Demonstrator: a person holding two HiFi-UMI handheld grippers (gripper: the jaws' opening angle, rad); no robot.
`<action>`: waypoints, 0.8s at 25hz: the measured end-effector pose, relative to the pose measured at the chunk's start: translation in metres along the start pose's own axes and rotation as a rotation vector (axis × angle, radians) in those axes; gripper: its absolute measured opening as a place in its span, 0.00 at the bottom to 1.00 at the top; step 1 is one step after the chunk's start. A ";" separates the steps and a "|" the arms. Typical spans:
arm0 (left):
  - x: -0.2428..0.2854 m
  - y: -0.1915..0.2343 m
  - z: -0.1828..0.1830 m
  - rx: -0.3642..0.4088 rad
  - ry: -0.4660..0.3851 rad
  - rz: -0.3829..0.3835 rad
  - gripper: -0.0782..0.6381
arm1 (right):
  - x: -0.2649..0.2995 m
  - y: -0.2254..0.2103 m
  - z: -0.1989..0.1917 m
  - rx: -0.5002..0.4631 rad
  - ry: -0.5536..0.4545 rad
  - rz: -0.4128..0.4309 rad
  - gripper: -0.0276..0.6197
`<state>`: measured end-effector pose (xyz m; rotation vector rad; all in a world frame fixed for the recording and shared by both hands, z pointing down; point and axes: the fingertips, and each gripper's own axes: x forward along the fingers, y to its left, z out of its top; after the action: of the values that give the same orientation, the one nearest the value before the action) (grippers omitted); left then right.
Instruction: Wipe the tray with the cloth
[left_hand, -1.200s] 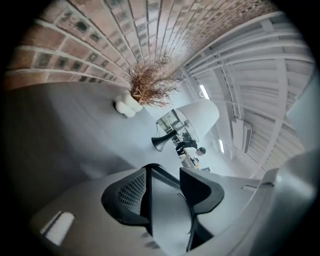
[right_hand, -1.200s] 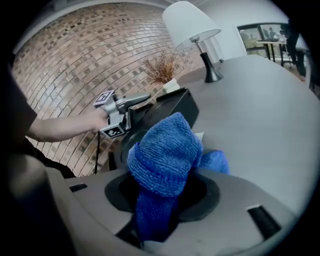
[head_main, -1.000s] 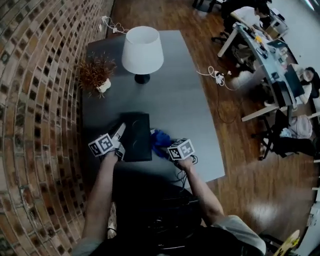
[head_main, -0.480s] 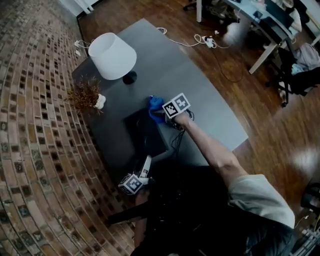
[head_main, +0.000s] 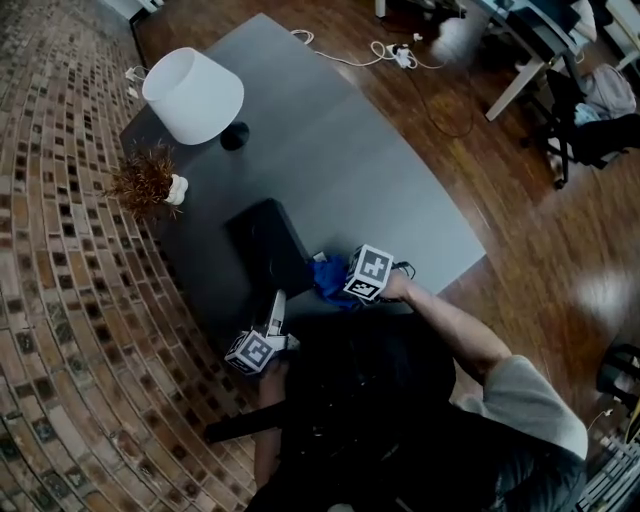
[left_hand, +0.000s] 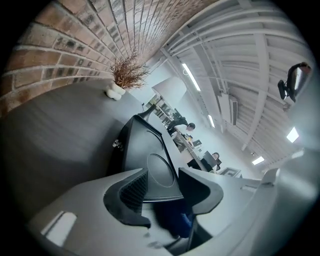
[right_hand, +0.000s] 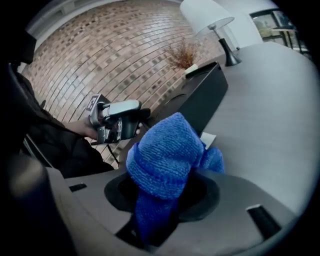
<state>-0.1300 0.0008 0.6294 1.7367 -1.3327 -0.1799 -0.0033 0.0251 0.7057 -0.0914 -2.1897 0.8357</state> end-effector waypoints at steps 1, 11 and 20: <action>0.000 -0.002 0.000 -0.007 0.000 -0.001 0.36 | -0.004 -0.007 0.004 -0.007 -0.003 -0.020 0.30; -0.002 0.001 -0.005 -0.001 0.003 0.018 0.35 | -0.055 -0.183 0.208 0.146 -0.417 -0.373 0.30; 0.000 0.006 -0.001 0.020 -0.008 0.027 0.31 | -0.011 -0.106 0.122 -0.373 -0.048 -0.227 0.30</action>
<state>-0.1332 0.0013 0.6345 1.7349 -1.3673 -0.1587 -0.0595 -0.1270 0.7024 -0.0050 -2.3243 0.3018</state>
